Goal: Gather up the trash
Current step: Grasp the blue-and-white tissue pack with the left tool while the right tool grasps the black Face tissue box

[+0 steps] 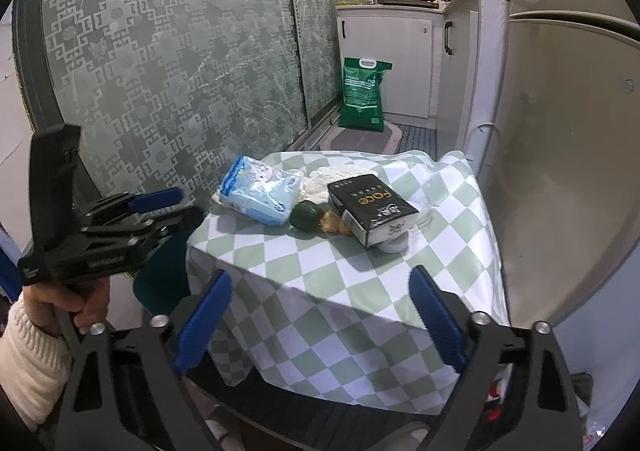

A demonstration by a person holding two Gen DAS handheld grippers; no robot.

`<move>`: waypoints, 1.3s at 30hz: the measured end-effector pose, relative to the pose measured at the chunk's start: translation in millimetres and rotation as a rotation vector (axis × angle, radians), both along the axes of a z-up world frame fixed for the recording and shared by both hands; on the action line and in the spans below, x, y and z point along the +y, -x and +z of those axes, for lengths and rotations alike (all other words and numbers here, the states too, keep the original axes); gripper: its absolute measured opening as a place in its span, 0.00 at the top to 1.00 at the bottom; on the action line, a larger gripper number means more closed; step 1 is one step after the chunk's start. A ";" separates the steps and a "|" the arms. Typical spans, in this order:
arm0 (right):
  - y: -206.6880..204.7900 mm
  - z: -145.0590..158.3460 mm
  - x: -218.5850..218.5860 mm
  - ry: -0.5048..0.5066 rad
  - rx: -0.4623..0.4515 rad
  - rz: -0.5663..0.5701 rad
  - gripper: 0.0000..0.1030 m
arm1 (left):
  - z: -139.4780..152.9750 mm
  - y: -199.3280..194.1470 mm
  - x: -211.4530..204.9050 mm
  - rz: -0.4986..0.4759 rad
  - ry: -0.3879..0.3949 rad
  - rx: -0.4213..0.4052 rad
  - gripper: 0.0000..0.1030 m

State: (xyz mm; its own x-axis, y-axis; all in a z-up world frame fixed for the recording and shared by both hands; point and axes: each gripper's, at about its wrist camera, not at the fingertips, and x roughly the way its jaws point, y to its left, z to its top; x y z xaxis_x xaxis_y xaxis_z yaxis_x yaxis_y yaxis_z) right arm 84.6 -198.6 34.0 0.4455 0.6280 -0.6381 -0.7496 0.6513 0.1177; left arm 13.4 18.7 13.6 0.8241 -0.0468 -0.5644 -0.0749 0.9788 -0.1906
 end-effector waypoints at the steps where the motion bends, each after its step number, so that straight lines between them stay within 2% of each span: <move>1: -0.4 -0.2 0.9 -0.001 0.005 0.003 0.25 | 1.7 -5.3 1.5 0.000 0.014 0.008 0.46; 3: -2.1 -1.3 1.5 -0.002 0.017 0.005 0.29 | 2.9 -14.3 2.1 -0.002 0.018 0.026 0.55; 6: -4.5 -2.4 1.1 -0.010 0.034 0.006 0.35 | 1.8 -28.0 2.8 -0.001 -0.003 0.055 0.61; 8: -6.6 -2.5 0.6 -0.015 0.042 0.002 0.39 | 1.5 -35.8 5.3 0.004 -0.005 0.069 0.62; 12: -10.2 -1.9 0.7 -0.029 0.060 0.003 0.40 | -1.4 -51.4 8.8 0.016 -0.014 0.114 0.62; 17: -16.2 -1.1 1.2 -0.041 0.075 -0.002 0.44 | -5.0 -64.6 11.2 -0.010 0.028 0.148 0.62; 19: -18.8 -1.8 1.2 -0.045 0.085 -0.004 0.44 | -7.2 -67.3 11.4 -0.012 0.035 0.161 0.65; 21: -21.4 -2.9 2.0 -0.043 0.088 -0.010 0.44 | -8.5 -68.6 11.1 -0.017 0.041 0.170 0.73; 24: -25.9 -2.2 4.5 -0.019 0.065 -0.025 0.44 | -8.3 -68.2 11.9 -0.018 0.035 0.155 0.86; 29: -34.0 -0.5 9.2 0.044 0.000 -0.027 0.44 | -8.1 -59.5 14.5 -0.022 0.059 0.100 0.90; 33: -43.6 -0.5 14.6 0.100 -0.040 -0.015 0.44 | -3.0 -55.8 9.6 -0.030 0.033 0.069 0.92; 39: -64.7 -1.1 28.0 0.147 -0.081 0.023 0.44 | 19.4 -38.9 10.8 -0.049 0.067 -0.034 0.92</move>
State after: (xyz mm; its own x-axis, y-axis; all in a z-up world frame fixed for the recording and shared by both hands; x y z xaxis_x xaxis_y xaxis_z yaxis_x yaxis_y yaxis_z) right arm 149.3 -170.6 32.9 0.4859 0.5413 -0.6862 -0.7677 0.6397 -0.0391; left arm 52.3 29.4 33.0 0.8388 -0.1241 -0.5301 -0.0196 0.9662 -0.2572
